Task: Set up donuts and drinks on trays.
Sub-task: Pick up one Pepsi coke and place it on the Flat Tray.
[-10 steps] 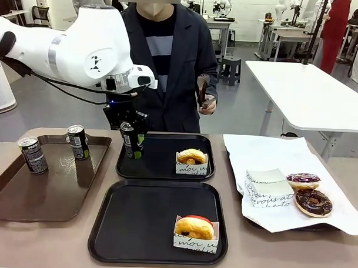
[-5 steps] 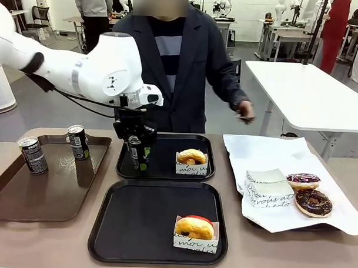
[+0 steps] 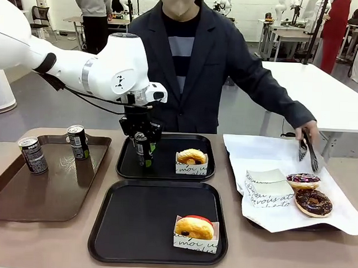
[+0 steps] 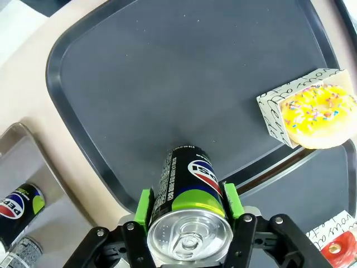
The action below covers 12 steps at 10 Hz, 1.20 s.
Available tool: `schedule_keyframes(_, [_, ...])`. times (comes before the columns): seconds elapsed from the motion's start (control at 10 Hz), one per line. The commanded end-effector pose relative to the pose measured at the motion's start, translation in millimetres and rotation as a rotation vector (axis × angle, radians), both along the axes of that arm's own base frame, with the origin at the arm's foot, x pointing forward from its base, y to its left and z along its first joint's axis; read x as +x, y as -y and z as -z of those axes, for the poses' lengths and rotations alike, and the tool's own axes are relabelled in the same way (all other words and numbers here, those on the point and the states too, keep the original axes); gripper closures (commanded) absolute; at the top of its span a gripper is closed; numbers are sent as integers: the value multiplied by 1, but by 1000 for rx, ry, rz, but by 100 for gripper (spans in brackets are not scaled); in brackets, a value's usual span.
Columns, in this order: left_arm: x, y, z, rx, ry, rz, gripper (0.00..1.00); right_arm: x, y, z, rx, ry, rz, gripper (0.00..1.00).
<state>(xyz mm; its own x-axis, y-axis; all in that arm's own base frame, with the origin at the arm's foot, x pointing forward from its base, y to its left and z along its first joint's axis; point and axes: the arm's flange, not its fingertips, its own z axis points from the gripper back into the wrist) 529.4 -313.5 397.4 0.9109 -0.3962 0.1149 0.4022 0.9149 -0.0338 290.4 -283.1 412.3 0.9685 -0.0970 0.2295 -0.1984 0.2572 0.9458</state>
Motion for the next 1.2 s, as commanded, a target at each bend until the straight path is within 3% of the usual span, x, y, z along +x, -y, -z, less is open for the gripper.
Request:
schedule_keyframes(0.0, [5,4,1,39,4,-31,39,0,-1,0,7,7,-2,0])
schedule_keyframes(0.5, [7,4,10,48,-24,-28,39,0,-1,0,7,7,-2,0])
schedule_keyframes(0.6, [6,3,8,42,-28,-30,25,0,-1,0,7,7,-2,0])
schedule_keyframes(0.7, [4,3,4,32,-23,-29,19,0,-1,0,7,7,-2,0])
schedule_keyframes(0.8, [0,2,-2,24,-19,-26,19,0,-1,0,7,7,-2,0])
schedule_keyframes(0.9, [-8,-2,-13,37,-6,-25,0,0,-1,0,7,7,-2,0])
schedule_keyframes(1.0, [-17,-8,-21,53,0,-28,6,0,-1,0,7,7,-2,0])
schedule_keyframes(1.1, [-24,-15,-29,61,10,-34,0,0,-1,0,7,7,-2,0])
